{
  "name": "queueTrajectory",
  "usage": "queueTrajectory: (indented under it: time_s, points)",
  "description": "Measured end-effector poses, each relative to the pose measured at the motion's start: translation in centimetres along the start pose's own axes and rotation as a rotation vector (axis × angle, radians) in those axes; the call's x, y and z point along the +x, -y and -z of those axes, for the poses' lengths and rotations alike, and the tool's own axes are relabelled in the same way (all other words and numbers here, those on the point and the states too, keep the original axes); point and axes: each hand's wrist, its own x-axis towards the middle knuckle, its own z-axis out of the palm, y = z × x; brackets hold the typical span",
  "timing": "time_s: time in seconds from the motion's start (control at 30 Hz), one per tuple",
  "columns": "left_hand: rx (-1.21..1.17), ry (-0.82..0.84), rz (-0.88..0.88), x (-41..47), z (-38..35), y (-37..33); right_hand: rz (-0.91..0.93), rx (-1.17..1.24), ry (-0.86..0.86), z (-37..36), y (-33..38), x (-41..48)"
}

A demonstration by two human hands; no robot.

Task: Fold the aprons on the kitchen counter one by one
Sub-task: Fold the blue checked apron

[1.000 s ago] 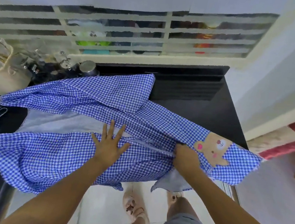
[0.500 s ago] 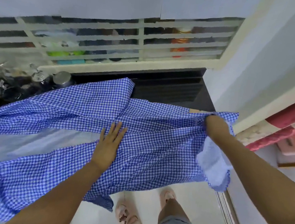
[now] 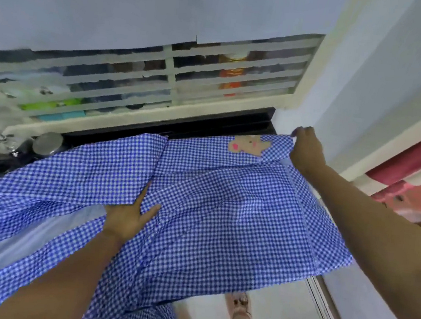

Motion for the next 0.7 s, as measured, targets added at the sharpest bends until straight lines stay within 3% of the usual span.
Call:
queueTrajectory:
  time_s: [0.07,0.1,0.17,0.23,0.3,0.37,0.5,0.6,0.7]
  points:
    - [-0.016,0.078,0.051,0.7,0.6,0.2,0.151,0.130,-0.082,-2.2,1.1,-4.2]
    - [0.002,0.084,-0.003,0.8,0.8,0.1,0.226,0.168,-0.098,-3.6,1.4,-6.9]
    - [0.016,0.154,-0.026,0.7,1.6,-0.1,0.309,0.203,-0.053,-6.7,1.1,-12.2]
    - [-0.055,0.198,-0.089,-0.4,2.4,-0.1,0.260,0.177,0.124,-9.2,0.3,-16.4]
    - [0.017,0.147,-0.222,-1.2,2.6,0.0,0.207,0.120,0.226,-10.6,-0.9,-18.9]
    - [0.091,0.107,-0.258,-1.9,1.3,0.3,0.198,0.066,0.185,-10.7,-1.9,-19.8]
    - [0.180,0.190,-0.262,-3.4,-0.8,-1.2,0.056,-0.017,0.006,-8.0,-2.5,-18.9]
    - [0.168,0.169,-0.267,-4.5,-1.7,-1.7,-0.038,0.021,0.124,-6.3,-1.7,-17.1]
    - [0.165,0.147,-0.277,-5.0,-1.7,-2.0,0.072,0.179,0.199,-6.2,0.1,-15.1]
